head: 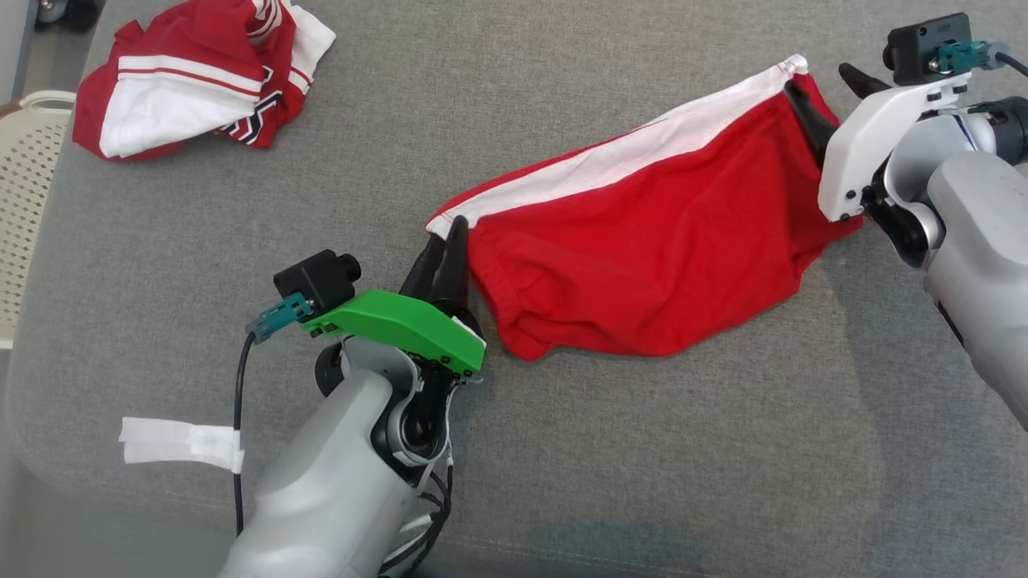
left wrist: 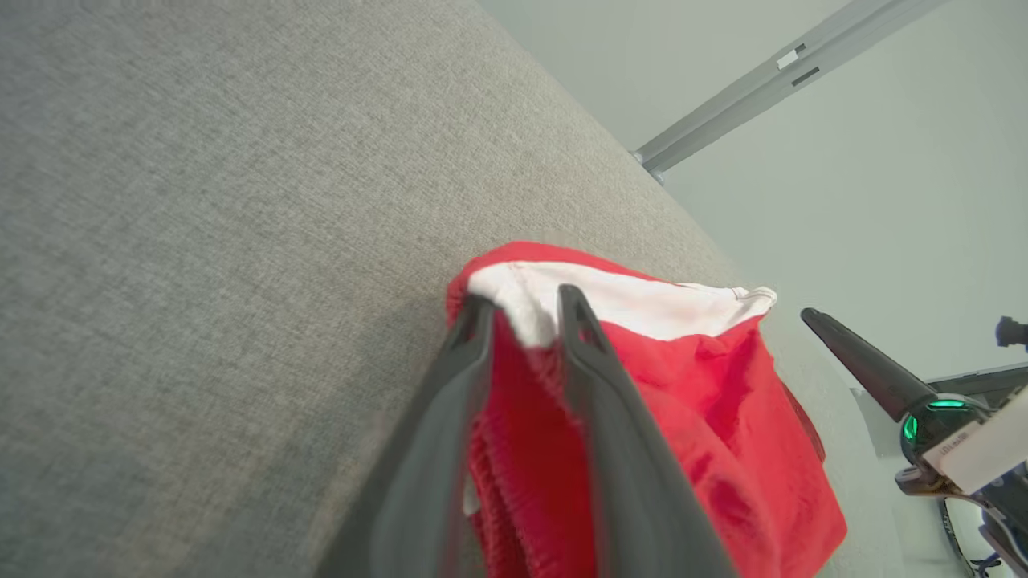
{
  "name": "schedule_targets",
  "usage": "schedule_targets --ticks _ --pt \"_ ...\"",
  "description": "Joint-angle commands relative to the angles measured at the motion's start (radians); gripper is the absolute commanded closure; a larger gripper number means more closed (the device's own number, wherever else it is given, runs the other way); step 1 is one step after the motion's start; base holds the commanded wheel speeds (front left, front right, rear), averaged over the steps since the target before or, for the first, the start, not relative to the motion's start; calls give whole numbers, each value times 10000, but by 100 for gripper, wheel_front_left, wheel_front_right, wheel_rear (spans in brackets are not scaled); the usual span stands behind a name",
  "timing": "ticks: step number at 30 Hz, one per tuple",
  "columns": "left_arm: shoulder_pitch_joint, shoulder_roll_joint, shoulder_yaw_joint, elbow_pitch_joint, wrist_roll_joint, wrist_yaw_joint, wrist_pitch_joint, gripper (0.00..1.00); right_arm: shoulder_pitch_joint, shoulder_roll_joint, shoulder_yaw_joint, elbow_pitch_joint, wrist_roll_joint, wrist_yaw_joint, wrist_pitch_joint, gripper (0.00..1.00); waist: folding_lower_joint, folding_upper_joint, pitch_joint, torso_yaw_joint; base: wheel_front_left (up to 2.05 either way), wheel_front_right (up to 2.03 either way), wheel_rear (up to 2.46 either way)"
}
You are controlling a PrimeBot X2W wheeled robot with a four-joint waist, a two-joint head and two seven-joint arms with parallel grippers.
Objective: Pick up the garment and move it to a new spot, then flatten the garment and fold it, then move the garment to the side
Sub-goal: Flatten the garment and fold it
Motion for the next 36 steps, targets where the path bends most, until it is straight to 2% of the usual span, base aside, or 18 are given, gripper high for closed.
schedule_targets --ticks 1,9,14,22,28,36 --pt "-118 36 -39 28 405 -127 -34 0 -76 -100 319 -120 168 1 -99 0 0 -1 -35 -51 0 0 0" --pt "470 124 697 -547 2450 -333 -33 0 -140 -585 1595 -688 872 1 -314 0 0 -1 -327 -282 0 0 0" --pt "1222 408 1499 -1454 3886 -223 -21 0 -32 -905 2166 -972 1364 1 -385 0 0 -1 -633 -459 0 0 0" --pt "2270 740 2261 -2866 5578 -10 -22 0 272 -1146 2664 -897 2028 1 -303 0 0 -1 -1168 -559 0 0 0" --pt "3286 624 2688 -4095 6999 220 -22 0 615 -1079 2823 -267 2728 1 179 0 0 -1 -1349 -241 0 0 0" --pt "4064 231 3299 -4827 7387 175 -21 0 431 -945 2776 827 3011 1 418 0 0 -1 -813 433 0 0 0"
